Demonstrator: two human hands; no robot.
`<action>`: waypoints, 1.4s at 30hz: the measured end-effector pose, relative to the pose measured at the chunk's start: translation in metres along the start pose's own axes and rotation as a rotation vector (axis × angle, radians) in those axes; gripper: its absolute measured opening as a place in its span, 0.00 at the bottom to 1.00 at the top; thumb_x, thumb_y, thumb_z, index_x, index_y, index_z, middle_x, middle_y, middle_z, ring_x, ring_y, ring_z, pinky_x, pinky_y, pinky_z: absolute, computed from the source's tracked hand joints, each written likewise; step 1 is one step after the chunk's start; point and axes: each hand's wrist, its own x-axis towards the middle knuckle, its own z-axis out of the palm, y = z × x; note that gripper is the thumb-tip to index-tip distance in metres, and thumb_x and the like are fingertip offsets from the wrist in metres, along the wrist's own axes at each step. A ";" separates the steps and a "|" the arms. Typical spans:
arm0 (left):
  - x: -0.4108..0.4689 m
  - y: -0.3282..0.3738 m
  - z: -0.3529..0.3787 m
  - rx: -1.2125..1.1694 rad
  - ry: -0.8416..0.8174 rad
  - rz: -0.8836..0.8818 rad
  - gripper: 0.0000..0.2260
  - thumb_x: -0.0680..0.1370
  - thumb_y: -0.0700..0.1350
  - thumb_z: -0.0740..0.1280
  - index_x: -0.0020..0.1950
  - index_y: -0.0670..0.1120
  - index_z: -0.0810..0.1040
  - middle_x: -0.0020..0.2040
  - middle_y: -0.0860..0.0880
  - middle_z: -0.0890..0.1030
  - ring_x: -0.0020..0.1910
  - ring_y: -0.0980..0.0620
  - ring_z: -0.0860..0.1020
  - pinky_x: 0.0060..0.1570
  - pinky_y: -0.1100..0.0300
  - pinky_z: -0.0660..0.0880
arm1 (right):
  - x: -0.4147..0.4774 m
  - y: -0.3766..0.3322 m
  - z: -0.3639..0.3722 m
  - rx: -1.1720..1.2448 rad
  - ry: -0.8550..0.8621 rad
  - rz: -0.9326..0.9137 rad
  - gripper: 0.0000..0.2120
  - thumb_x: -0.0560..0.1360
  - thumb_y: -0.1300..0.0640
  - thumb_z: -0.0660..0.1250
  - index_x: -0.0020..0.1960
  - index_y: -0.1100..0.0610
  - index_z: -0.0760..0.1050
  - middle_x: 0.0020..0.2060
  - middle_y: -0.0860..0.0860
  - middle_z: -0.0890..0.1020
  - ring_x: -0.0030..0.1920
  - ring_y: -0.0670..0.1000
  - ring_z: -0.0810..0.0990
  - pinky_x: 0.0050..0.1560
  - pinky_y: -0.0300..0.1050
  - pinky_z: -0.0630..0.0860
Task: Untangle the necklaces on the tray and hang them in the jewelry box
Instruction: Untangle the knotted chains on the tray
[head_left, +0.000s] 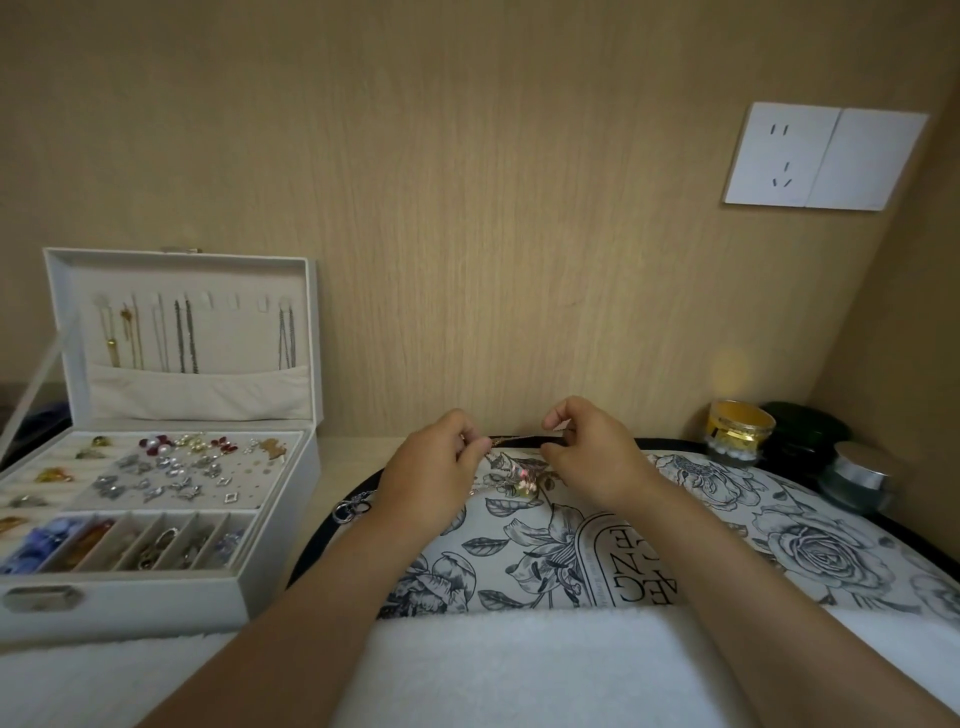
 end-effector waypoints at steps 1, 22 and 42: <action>0.000 0.000 0.001 0.021 0.002 -0.001 0.07 0.81 0.51 0.65 0.45 0.50 0.76 0.30 0.54 0.74 0.30 0.57 0.71 0.31 0.60 0.67 | -0.001 0.000 0.000 -0.023 -0.010 0.001 0.09 0.76 0.60 0.68 0.52 0.51 0.71 0.37 0.48 0.73 0.35 0.46 0.72 0.34 0.39 0.67; -0.004 -0.001 0.004 0.268 -0.207 0.201 0.05 0.79 0.51 0.68 0.51 0.56 0.83 0.48 0.56 0.80 0.51 0.56 0.74 0.48 0.60 0.69 | -0.004 0.001 0.004 -0.250 -0.143 -0.133 0.10 0.80 0.49 0.67 0.49 0.51 0.85 0.40 0.44 0.82 0.42 0.46 0.81 0.47 0.45 0.78; 0.007 0.018 -0.037 0.499 -0.529 0.082 0.05 0.77 0.46 0.65 0.44 0.54 0.78 0.43 0.58 0.78 0.46 0.56 0.76 0.41 0.62 0.69 | 0.000 -0.021 -0.006 0.958 -0.026 0.273 0.12 0.85 0.55 0.57 0.51 0.61 0.76 0.31 0.54 0.78 0.32 0.54 0.81 0.42 0.52 0.83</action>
